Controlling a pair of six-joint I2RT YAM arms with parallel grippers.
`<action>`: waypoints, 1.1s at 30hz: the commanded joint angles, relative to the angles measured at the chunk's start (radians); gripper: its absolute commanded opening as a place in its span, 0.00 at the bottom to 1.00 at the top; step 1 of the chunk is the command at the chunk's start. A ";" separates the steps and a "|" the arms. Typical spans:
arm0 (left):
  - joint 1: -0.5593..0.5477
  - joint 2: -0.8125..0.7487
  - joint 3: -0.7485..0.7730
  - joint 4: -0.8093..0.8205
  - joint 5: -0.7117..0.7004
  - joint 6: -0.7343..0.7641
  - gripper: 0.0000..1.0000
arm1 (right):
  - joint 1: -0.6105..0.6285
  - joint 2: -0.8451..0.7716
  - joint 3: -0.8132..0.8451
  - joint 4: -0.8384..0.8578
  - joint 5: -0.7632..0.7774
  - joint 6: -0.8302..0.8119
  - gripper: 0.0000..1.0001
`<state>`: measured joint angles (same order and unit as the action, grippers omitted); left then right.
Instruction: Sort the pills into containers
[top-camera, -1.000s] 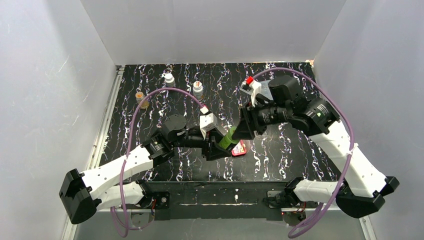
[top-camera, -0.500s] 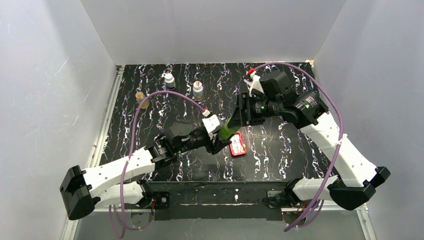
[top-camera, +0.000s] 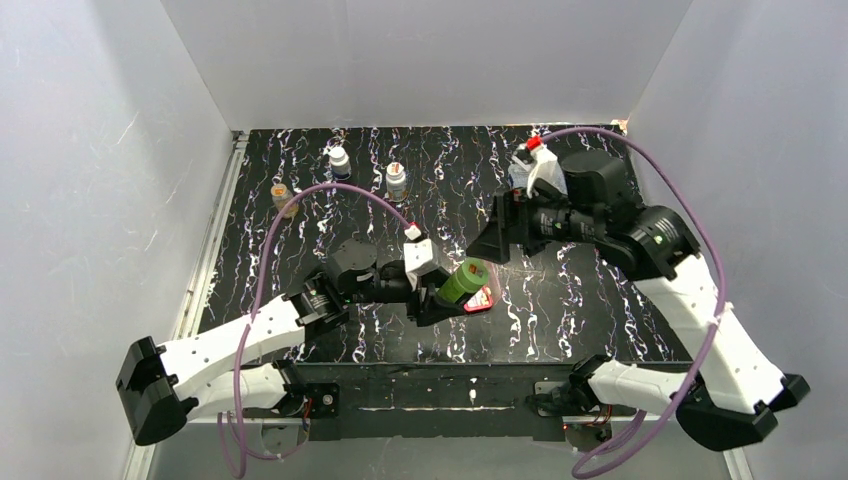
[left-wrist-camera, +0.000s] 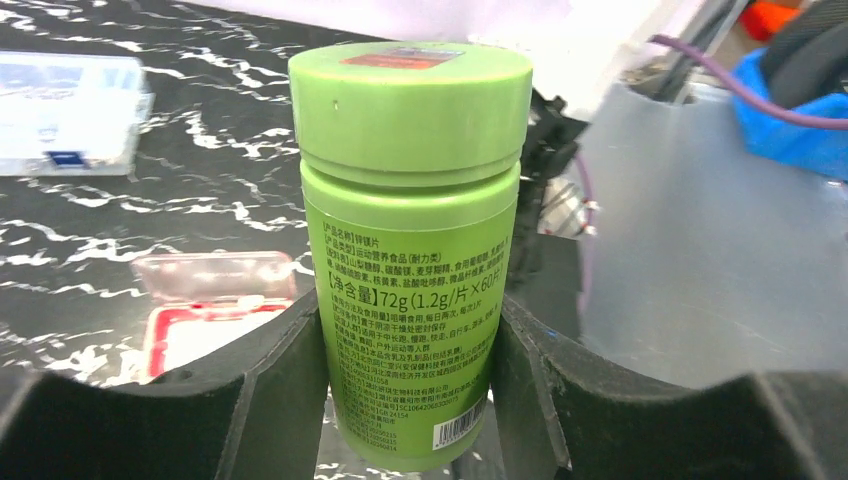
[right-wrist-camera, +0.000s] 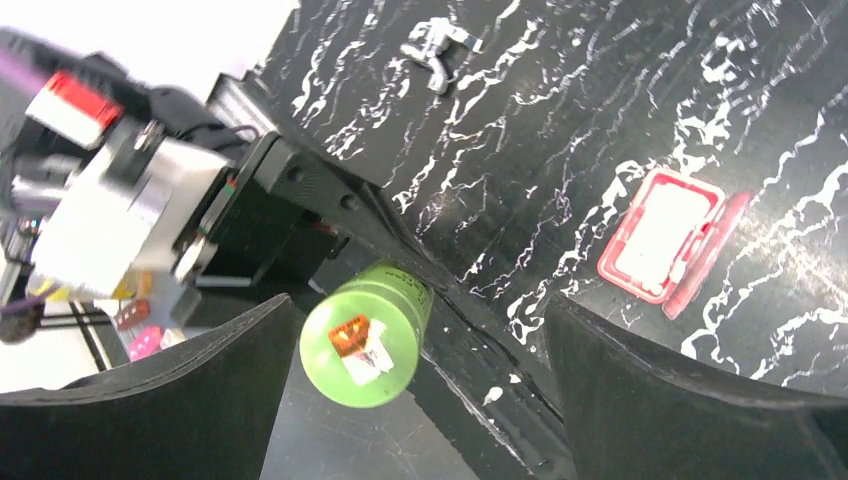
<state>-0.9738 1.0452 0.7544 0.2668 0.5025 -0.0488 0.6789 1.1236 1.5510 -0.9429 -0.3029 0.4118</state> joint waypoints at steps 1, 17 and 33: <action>0.023 -0.064 0.042 -0.008 0.218 -0.081 0.00 | -0.017 -0.081 -0.063 0.146 -0.227 -0.129 0.99; 0.087 0.009 0.024 0.268 0.442 -0.366 0.00 | 0.047 -0.067 -0.066 0.110 -0.420 -0.219 0.81; 0.095 0.000 0.086 0.025 0.090 -0.167 0.00 | 0.051 -0.007 -0.010 0.021 -0.241 -0.153 0.48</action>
<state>-0.8832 1.0731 0.7659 0.3980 0.8232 -0.3410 0.7231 1.0816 1.4720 -0.8775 -0.6405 0.2153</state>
